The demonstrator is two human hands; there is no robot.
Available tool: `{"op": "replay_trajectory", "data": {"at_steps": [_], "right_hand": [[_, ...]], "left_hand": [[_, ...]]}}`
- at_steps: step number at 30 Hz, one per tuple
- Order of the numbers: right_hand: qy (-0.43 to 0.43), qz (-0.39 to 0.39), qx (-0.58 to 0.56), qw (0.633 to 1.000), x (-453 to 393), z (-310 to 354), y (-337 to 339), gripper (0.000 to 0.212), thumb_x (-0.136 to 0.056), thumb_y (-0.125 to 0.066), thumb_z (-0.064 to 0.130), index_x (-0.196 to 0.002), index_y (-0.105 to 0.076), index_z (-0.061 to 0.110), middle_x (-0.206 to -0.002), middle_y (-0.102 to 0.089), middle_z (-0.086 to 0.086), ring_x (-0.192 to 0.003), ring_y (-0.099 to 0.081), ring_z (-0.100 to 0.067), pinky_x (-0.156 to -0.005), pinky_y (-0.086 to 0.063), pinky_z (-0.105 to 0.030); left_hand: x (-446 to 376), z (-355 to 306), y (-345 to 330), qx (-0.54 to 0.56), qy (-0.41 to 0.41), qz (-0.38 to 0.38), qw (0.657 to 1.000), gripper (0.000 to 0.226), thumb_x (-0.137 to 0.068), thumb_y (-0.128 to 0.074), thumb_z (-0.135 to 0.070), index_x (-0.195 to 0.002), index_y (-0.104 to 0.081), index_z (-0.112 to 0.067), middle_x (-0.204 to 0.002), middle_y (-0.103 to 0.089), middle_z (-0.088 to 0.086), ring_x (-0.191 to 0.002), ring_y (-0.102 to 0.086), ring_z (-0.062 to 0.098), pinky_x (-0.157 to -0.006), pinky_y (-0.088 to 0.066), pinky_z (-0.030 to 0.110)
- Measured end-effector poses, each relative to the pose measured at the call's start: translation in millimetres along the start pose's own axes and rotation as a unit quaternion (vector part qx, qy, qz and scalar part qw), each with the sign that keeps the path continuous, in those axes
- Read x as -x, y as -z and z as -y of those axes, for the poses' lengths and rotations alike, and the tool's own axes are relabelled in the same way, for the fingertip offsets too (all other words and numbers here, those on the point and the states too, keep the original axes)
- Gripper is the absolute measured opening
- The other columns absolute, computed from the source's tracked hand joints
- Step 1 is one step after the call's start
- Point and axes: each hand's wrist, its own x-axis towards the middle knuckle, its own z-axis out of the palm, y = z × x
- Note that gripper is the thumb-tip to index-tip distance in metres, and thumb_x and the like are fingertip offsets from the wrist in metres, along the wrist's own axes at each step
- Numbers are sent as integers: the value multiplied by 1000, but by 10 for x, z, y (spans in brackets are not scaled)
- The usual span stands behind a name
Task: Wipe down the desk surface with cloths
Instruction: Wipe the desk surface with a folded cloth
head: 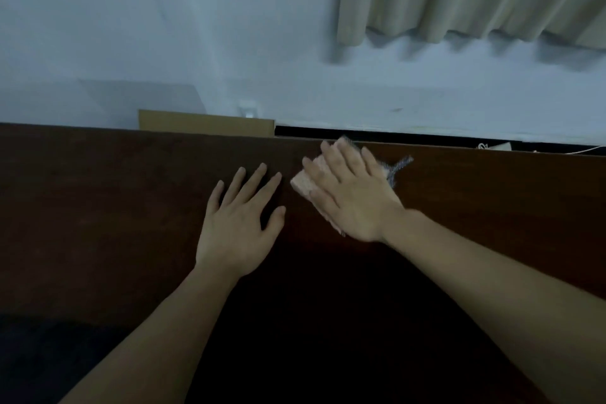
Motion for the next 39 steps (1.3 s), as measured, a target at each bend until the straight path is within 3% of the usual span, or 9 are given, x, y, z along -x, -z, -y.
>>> {"op": "replay_trajectory", "data": {"at_steps": [4,8,16,19,24,30,32,35,39], "right_hand": [[61,16,-16,998,461,27,-82,63,-100,2,63,-157,18,41,-165,29,4,-150,33,-20,-123,16,-49],[35,-24,-53,998,656,-165,-63,63,-99,3,68,-154,23,44,-158,39,15,-146,39,-11,-121,23,-43],[-103,-81,-135,982,902,-724,-29,79,-89,4,69,-161,-10,39,-168,7,15,-152,24,-8,-120,22,-35],[-136,-118,-186,966,956,-761,-59,82,-88,2,63,-160,-23,34,-170,-7,12,-154,16,-7,-121,18,-34],[-121,-129,-182,967,998,-655,-95,80,-91,2,61,-160,-26,32,-170,-9,10,-155,15,-9,-120,19,-33],[-104,-119,-170,973,876,-352,-44,81,-89,6,60,-160,-23,33,-170,-6,9,-155,17,-15,-122,17,-41],[-99,-120,-162,974,791,-221,-5,72,-96,-1,56,-160,-23,33,-170,-8,7,-156,15,-18,-122,15,-43],[-108,-99,-157,977,656,-63,-5,54,-108,-18,45,-161,-17,36,-171,-3,7,-156,14,-21,-124,11,-47],[-139,-45,-111,983,607,74,-113,56,-109,-17,45,-162,-4,36,-171,8,3,-156,16,-27,-124,10,-54]], "left_hand": [[21,-34,41,-15,1,17,1000,73,-90,-3,-65,-159,-13,-43,-168,-1,-15,-155,7,11,-126,5,40],[-21,-93,127,-1,18,50,999,83,-83,0,-70,-160,-12,-41,-169,-2,-13,-156,6,14,-125,6,43],[-217,-989,121,2,-161,37,986,60,-104,-29,-47,-161,-15,-36,-170,-2,-10,-156,5,15,-126,5,41],[-186,-1184,-93,-25,-166,66,984,60,-107,-20,-50,-162,-5,-33,-170,7,-6,-155,13,16,-124,9,37],[-3,-1025,-148,-49,-99,89,990,61,-106,-11,-55,-160,10,-36,-167,21,-8,-152,24,14,-121,16,35],[184,-736,-18,-9,158,96,983,69,-103,-8,-60,-158,21,-28,-165,29,3,-151,27,26,-122,16,50],[201,-683,19,-40,128,106,985,70,-102,-5,-62,-157,23,-29,-163,32,2,-151,28,31,-118,20,54],[167,-542,58,-85,-1,115,990,72,-91,11,-64,-154,28,-31,-163,32,-3,-149,31,26,-120,20,50],[-12,-345,65,-69,-53,104,991,72,-87,18,-60,-154,24,-34,-165,26,-7,-150,29,19,-121,20,42]]}}
